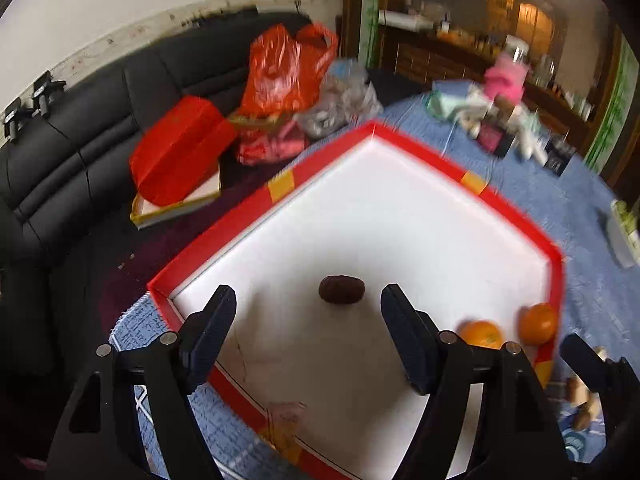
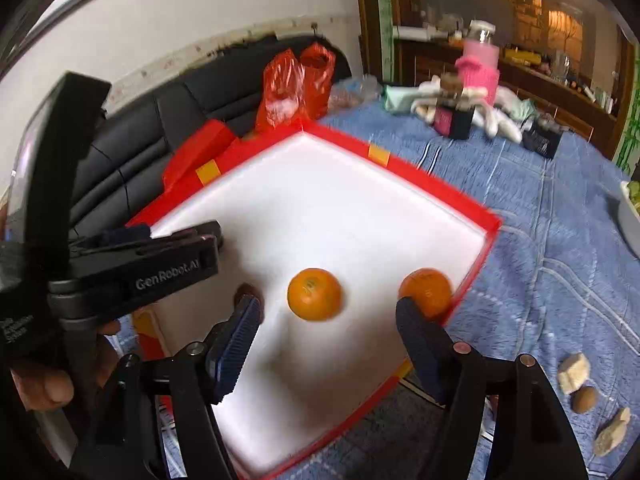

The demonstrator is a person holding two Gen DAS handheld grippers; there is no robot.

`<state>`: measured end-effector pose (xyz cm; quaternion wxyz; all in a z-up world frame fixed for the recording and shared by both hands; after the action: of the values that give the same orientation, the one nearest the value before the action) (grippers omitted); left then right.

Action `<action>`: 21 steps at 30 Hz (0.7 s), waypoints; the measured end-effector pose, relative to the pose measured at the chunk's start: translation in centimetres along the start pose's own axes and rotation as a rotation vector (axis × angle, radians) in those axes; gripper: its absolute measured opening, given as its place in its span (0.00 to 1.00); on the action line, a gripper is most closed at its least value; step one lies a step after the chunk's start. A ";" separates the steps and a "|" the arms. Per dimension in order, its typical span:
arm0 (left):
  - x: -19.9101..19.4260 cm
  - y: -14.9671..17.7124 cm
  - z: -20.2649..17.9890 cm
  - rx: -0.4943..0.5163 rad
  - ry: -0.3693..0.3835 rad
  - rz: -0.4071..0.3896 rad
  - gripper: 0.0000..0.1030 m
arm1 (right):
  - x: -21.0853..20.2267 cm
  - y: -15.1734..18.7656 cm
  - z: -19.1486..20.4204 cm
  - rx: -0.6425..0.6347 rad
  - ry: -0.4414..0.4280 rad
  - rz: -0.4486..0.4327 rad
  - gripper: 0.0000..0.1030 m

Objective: Organize fruits
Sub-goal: 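Open the left tool to drop the date while the right tool drops the orange, then close the right tool on a white cube-shaped pastry on the cloth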

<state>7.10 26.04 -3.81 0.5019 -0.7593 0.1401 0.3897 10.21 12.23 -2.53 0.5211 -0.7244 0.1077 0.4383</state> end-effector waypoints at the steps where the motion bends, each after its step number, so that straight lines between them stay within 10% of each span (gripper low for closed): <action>1: -1.0 0.0 -0.3 0.005 0.014 -0.034 0.73 | -1.3 0.1 -0.7 0.018 0.002 -0.039 0.70; 8: -6.1 3.1 -5.5 0.150 0.180 -0.178 0.73 | -8.2 4.6 -10.9 0.203 0.118 -0.168 0.71; 14: -5.5 6.7 -11.0 0.262 0.316 -0.086 0.73 | -9.7 11.6 -21.1 0.313 0.324 -0.076 0.65; 21: -5.2 8.9 -14.3 0.353 0.349 -0.021 0.73 | -8.5 12.6 -22.6 0.263 0.309 -0.016 0.57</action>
<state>4.81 8.56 -3.06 0.5990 -0.7171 0.2826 0.2171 9.25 -14.96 -2.79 0.5920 -0.7095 0.2372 0.3000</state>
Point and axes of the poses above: each gripper's, at about its wrist camera, not at the fingertips, and x roughly the way its jaws point, z to its left, y to its underside, the point moved 2 cm from there along x, roughly the way its jaws point, and after that the axes turned 14 degrees about y, right-handed, at the moved point
